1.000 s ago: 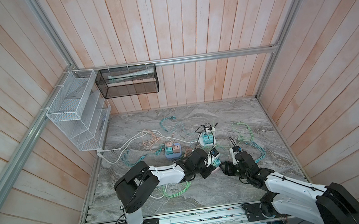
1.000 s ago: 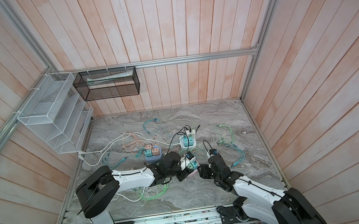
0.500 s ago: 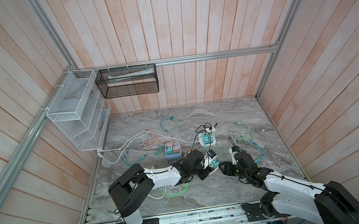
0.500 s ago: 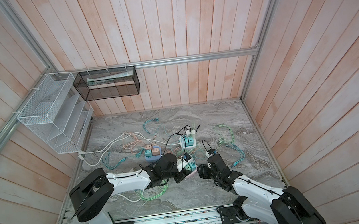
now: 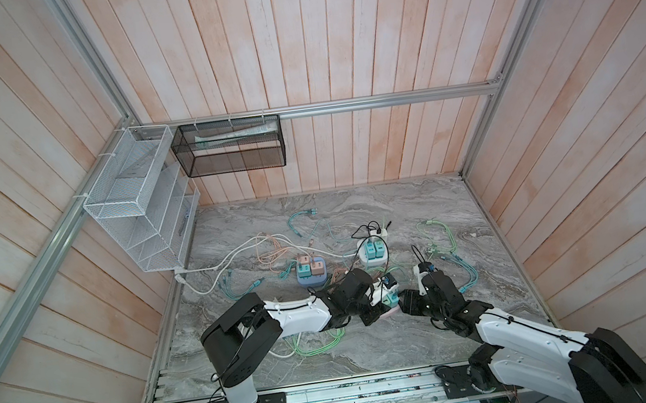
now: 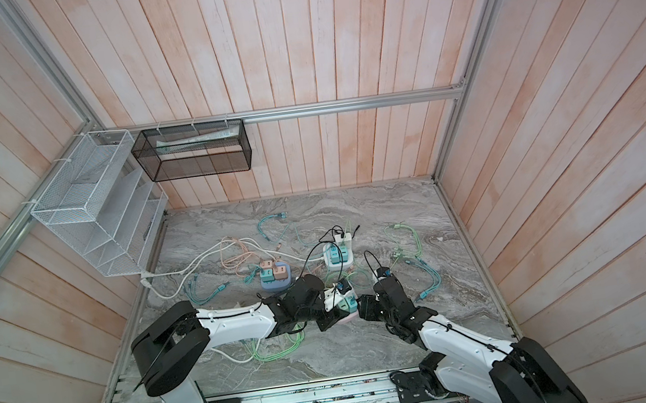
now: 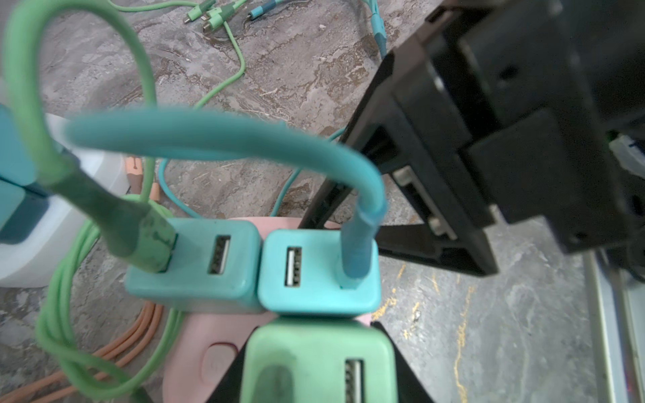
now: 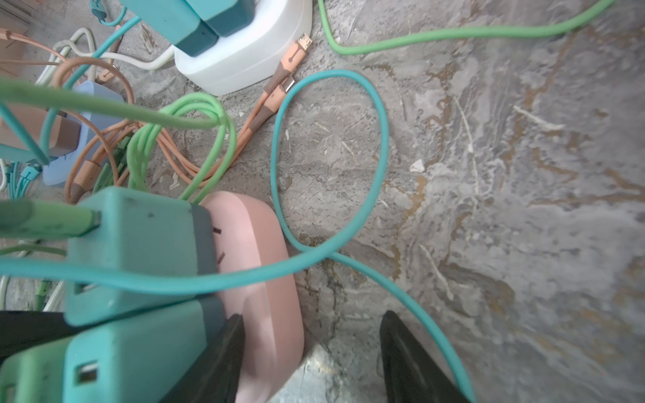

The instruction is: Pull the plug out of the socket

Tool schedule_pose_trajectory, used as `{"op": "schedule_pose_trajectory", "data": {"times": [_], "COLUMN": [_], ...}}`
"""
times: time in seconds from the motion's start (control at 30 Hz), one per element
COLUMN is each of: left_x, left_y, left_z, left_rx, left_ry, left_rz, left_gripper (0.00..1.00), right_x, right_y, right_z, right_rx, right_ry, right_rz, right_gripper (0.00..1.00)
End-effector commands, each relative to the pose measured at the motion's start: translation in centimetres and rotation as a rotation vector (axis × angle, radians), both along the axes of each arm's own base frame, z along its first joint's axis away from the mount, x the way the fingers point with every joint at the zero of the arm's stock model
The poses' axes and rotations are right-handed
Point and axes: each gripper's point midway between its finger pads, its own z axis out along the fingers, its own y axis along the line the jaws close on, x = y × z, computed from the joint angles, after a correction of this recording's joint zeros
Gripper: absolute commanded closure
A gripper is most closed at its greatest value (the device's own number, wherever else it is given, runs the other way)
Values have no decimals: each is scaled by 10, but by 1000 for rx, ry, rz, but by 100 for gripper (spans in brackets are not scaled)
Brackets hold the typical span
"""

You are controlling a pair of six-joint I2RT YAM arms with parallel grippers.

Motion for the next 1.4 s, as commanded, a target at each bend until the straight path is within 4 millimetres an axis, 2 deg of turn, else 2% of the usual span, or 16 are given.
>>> {"op": "schedule_pose_trajectory", "data": {"times": [0.0, 0.17, 0.27, 0.4, 0.67, 0.8, 0.97, 1.17, 1.37], "left_x": [-20, -11, 9, 24, 11, 13, 20, 17, 16], "left_y": [-16, -16, -14, -16, -24, -15, -6, -1, 20], "left_z": [4, 7, 11, 29, 41, 41, 37, 32, 41], "left_rx": [-62, -55, -42, -80, -159, -181, -139, -75, -118], "left_ry": [35, 12, -27, -43, 64, 112, 60, -3, 1], "left_rz": [-96, -59, 44, 131, 74, 84, 114, 105, 151], "left_gripper": [93, 93, 92, 92, 92, 92, 93, 92, 92], "right_x": [-4, -10, -14, -17, -18, -19, -20, -18, -15], "right_y": [0, -4, -3, -5, -4, -5, -6, -7, -8], "right_z": [-2, -18, -22, -27, -32, -33, -35, -33, -30], "right_rx": [-20, -51, -56, -83, -100, -99, -103, -104, -103], "right_ry": [21, 69, 92, 106, 125, 130, 135, 131, 114], "right_rz": [13, 18, 28, 31, 33, 26, 21, 15, -3], "right_gripper": [40, 43, 46, 48, 50, 51, 52, 52, 51]}}
